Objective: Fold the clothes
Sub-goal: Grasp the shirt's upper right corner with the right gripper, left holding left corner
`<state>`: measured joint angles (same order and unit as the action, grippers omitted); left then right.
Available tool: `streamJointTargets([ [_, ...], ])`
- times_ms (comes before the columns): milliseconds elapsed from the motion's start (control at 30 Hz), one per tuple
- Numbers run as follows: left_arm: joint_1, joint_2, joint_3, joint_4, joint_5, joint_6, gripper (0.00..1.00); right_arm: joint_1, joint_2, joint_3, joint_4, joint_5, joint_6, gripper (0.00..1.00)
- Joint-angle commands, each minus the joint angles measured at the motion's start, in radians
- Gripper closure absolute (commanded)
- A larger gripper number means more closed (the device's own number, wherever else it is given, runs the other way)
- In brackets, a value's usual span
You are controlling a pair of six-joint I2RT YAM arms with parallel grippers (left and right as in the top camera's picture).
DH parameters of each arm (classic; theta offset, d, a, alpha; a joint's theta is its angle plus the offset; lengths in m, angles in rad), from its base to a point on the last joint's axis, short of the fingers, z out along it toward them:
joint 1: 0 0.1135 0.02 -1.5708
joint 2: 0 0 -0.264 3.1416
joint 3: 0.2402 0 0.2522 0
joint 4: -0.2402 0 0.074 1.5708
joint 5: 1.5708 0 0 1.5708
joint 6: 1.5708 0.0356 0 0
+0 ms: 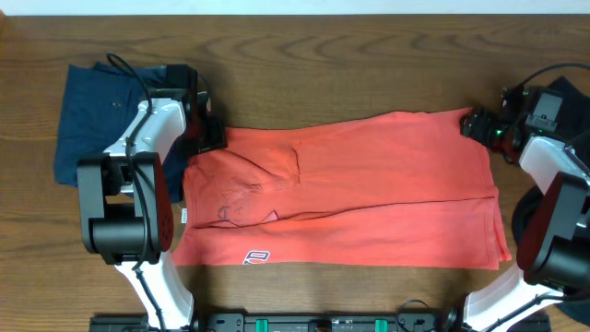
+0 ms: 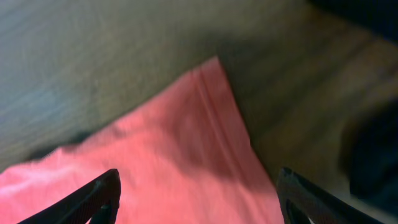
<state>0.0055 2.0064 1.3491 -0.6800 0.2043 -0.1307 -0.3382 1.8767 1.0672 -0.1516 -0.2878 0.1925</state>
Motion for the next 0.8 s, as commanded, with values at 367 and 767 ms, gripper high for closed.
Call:
streamJointTargets([
  [367,0.004,-0.172,0.024,-0.04,0.047,-0.002,0.36,-0.002,0.168,0.012,0.247,-0.071,0.047,0.21],
  [767,0.005,-0.2,0.024,-0.041,0.047,-0.001,0.35,-0.002,0.197,0.015,0.277,-0.114,0.065,0.79],
])
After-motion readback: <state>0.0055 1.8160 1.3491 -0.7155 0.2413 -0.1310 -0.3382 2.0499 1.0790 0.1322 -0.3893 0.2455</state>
